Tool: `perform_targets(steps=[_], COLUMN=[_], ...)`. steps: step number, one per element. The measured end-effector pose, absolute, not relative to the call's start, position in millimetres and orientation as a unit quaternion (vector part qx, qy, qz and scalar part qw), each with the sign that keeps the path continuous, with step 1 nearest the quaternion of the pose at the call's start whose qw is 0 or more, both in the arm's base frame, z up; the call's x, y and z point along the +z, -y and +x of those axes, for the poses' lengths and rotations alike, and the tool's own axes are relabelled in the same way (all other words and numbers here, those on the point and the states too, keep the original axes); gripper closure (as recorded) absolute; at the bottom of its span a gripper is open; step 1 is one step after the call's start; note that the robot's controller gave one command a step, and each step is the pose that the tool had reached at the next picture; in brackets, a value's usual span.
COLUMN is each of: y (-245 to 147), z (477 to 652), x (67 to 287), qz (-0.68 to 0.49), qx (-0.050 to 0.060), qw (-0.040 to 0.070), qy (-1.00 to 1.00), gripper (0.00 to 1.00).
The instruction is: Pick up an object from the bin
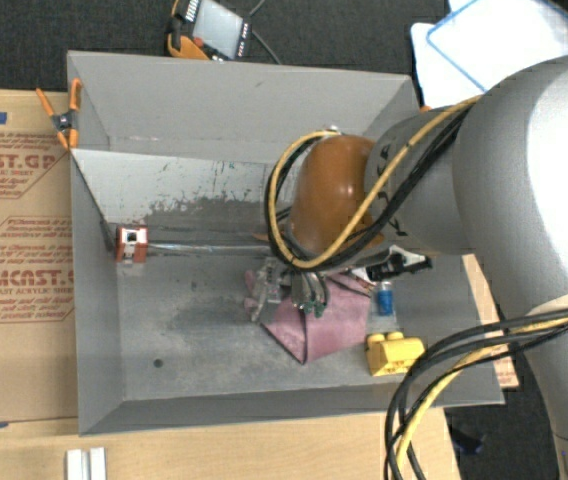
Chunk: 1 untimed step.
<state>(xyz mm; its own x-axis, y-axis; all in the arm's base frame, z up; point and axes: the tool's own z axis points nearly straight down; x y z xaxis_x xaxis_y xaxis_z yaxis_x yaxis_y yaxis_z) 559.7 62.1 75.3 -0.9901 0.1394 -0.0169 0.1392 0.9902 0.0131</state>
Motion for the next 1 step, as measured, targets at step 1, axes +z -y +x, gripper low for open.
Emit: perform_targets(steps=[1], y=[-67.1], z=[545.1], x=[77.9], qz=[-0.088], qx=[0.004], qw=[0.005], qy=[-0.996], gripper=[1.0])
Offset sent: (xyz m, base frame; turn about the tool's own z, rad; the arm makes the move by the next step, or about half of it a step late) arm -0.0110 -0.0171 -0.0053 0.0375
